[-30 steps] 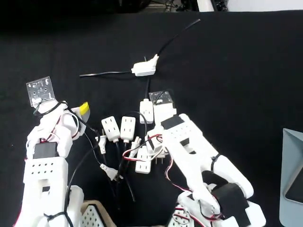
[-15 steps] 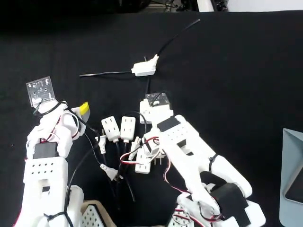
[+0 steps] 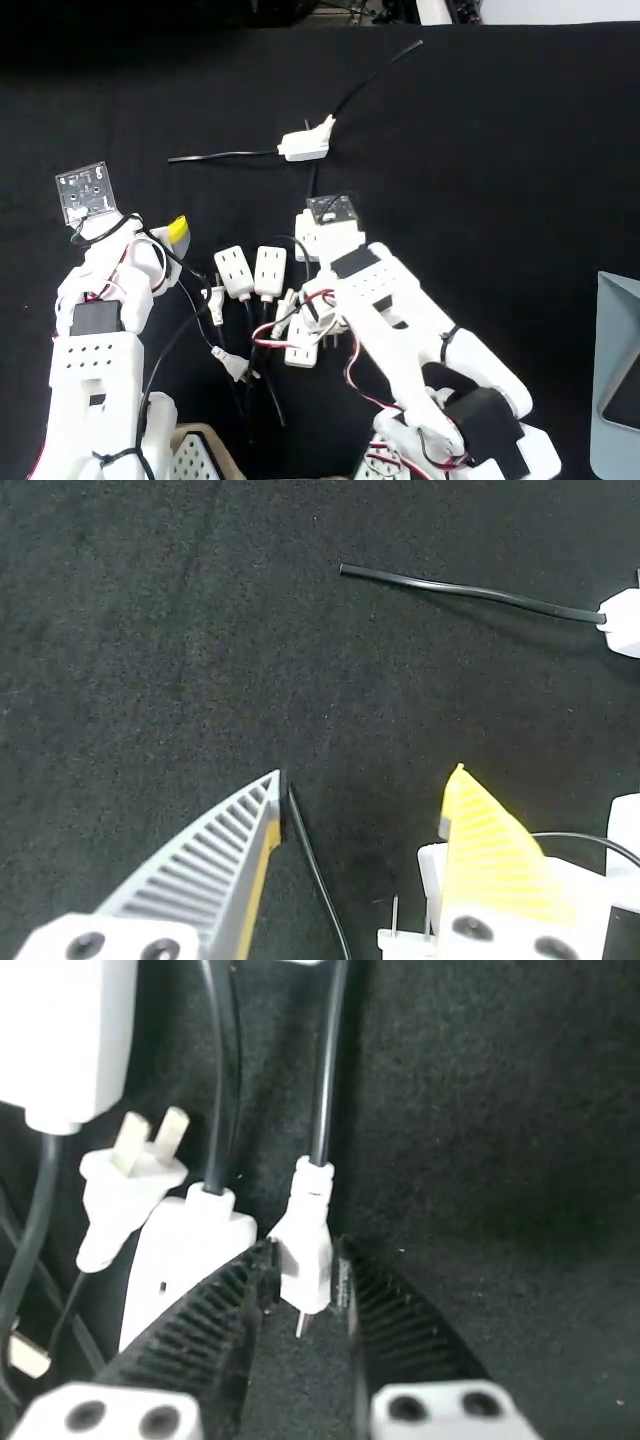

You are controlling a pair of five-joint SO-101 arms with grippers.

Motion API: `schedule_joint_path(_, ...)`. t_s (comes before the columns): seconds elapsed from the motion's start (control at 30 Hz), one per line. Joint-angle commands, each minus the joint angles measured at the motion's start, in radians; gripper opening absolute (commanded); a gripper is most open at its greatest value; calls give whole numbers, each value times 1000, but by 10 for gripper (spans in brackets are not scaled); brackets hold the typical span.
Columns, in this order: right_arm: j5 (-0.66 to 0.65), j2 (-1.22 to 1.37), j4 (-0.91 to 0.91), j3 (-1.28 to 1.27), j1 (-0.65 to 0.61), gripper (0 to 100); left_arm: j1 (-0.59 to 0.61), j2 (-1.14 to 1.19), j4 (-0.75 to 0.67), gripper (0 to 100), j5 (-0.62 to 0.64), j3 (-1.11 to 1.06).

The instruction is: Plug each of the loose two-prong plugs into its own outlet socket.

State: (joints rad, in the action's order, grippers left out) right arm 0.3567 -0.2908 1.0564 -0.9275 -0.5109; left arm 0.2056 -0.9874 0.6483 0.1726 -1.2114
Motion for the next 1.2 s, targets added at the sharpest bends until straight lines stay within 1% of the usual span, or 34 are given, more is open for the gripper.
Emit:
schedule_joint_path(0.0,11,5,3,44,-81,76,10,-20,-21,256,3,10)
schedule_joint_path(0.2,14,5,6,59,-83,77,10,-20,-21,256,3,10)
schedule_joint_path(0.37,14,7,34,71,-86,147,10,-20,-21,256,3,10)
schedule_joint_path(0.53,11,5,35,71,-86,74,10,-20,-21,256,3,10)
schedule_joint_path(0.77,6,4,37,71,-87,55,10,-20,-21,256,3,10)
schedule_joint_path(0.83,3,-4,40,81,-84,19,10,-20,-21,256,3,10)
schedule_joint_path(0.9,-32,-18,66,101,-80,15,10,-20,-21,256,3,10)
schedule_joint_path(0.97,-71,-39,100,120,-48,12,10,-20,-21,256,3,10)
schedule_joint_path(1.03,-129,-65,124,139,9,12,10,-20,-21,256,3,10)
schedule_joint_path(1.17,-302,-91,132,143,143,12,10,-20,-21,256,3,10)
